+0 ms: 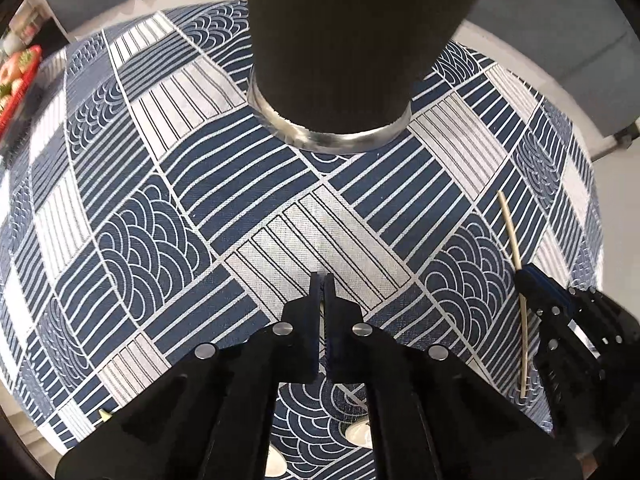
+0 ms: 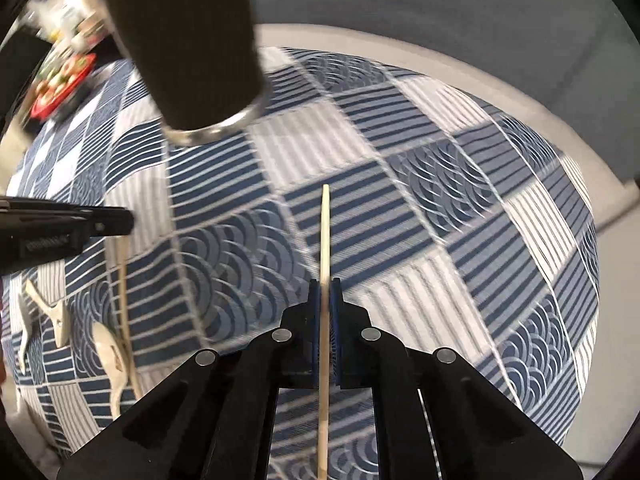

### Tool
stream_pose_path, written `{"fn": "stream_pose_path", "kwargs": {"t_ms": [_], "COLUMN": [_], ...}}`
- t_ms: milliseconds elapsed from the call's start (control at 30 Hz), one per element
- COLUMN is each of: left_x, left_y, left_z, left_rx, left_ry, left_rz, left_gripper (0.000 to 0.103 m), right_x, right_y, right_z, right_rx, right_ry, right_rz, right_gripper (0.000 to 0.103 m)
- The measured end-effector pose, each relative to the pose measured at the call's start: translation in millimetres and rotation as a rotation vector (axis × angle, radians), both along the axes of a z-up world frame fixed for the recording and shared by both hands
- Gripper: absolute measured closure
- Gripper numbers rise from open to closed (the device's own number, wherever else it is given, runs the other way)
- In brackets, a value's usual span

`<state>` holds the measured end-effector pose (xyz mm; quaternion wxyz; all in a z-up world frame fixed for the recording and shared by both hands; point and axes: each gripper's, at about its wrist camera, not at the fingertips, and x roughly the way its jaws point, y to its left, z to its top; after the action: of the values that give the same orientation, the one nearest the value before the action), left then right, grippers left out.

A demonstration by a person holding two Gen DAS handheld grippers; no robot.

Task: Organize utensils
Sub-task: 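Grasp a chopstick with the left tool while the right tool grasps another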

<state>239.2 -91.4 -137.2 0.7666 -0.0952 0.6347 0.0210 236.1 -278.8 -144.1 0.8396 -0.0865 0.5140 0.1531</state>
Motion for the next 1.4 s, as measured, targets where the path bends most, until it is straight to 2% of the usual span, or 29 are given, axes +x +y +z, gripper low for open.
{"fn": "stream_pose_path", "kwargs": {"t_ms": [167,300,533,567,600,633,667,700,833,900,933,1000,1067,1100,1167,1200,1233,1267,1300,1333,1367,1400], "left_x": [6.6,17.2,10.3,7.6,5.2,2.5,-4.5,-5.9,-13.9,-16.0,-18.9,-18.3,-17.9,-17.8,-15.1,-15.3,-11.0,-11.2,-12.2,-12.5,-11.3,-10.2], "left_y": [13.3,26.0,39.6,41.1,40.5,39.8,40.9,39.3,36.8,29.7,26.2,16.6,7.6,4.2,-5.4,-9.5,-19.4,-23.5,-28.1,-32.7,-37.8,-42.6], "left_z": [-1.8,0.1,-3.0,-2.2,-1.2,1.6,4.8,7.6,12.2,9.3,7.1,1.7,0.9,0.4,-1.3,-1.3,-3.3,-2.7,-0.7,0.4,0.1,0.4], "left_rx": [-0.025,-0.084,-0.137,-0.145,-0.152,-0.153,-0.15,-0.145,-0.155,-0.154,-0.15,-0.141,-0.103,-0.085,-0.043,-0.006,0.035,0.086,0.105,0.105,0.106,0.115], "left_ry": [-0.004,0.005,0.062,0.068,0.073,0.074,0.071,0.064,0.073,0.086,0.1,0.121,0.132,0.136,0.138,0.137,0.133,0.126,0.099,0.087,0.084,0.084], "left_rz": [-0.004,0.034,0.101,0.107,0.109,0.107,0.106,0.109,0.111,0.11,0.107,0.103,0.086,0.077,0.061,0.054,0.053,0.051,0.027,-0.005,-0.025,-0.047], "left_gripper": [0.103,0.103,0.1,0.095,0.083,0.075,0.06,0.05,0.037,0.036,0.036,0.033,0.031,0.031,0.031,0.035,0.041,0.057,0.072,0.081,0.091,0.094], "right_x": [-2.6,-6.2,-8.0,-8.2,-9.0,-10.6,-12.5,-14.3,-20.7,-22.7,-23.0,-24.3,-26.8,-28.6,-31.2,-31.5,-31.4,-31.4,-31.4,-30.8,-31.0,-31.4], "right_y": [-28.9,-42.6,-41.0,-39.8,-37.9,-36.5,-35.3,-34.2,-33.5,-35.3,-36.3,-35.5,-31.2,-28.3,-23.4,-23.0,-23.5,-26.3,-31.1,-36.3,-40.7,-43.7], "right_z": [2.4,7.9,7.7,7.2,6.1,5.3,4.5,3.8,0.2,-0.2,-0.1,-0.1,-1.5,-3.0,-4.4,-4.3,-4.1,-3.0,-1.6,-1.6,-1.9,-2.0], "right_rx": [0.025,0.046,0.06,0.06,0.056,0.052,0.05,0.044,0.018,0.019,0.026,0.025,0.024,0.017,-0.021,-0.026,-0.028,-0.027,-0.023,-0.023,-0.02,-0.016], "right_ry": [0.003,-0.002,0.013,0.017,0.022,0.026,0.029,0.03,0.038,0.044,0.051,0.066,0.093,0.099,0.085,0.084,0.081,0.073,0.066,0.066,0.07,0.075], "right_rz": [-0.049,-0.071,-0.071,-0.065,-0.058,-0.052,-0.047,-0.044,-0.032,-0.038,-0.042,-0.04,-0.013,0.005,0.021,0.019,0.015,0.003,-0.015,-0.034,-0.042,-0.04], "right_gripper": [0.098,0.098,0.098,0.098,0.098,0.098,0.098,0.098,0.096,0.096,0.093,0.081,0.047,0.045,0.045,0.046,0.053,0.068,0.081,0.098,0.098,0.098]}}
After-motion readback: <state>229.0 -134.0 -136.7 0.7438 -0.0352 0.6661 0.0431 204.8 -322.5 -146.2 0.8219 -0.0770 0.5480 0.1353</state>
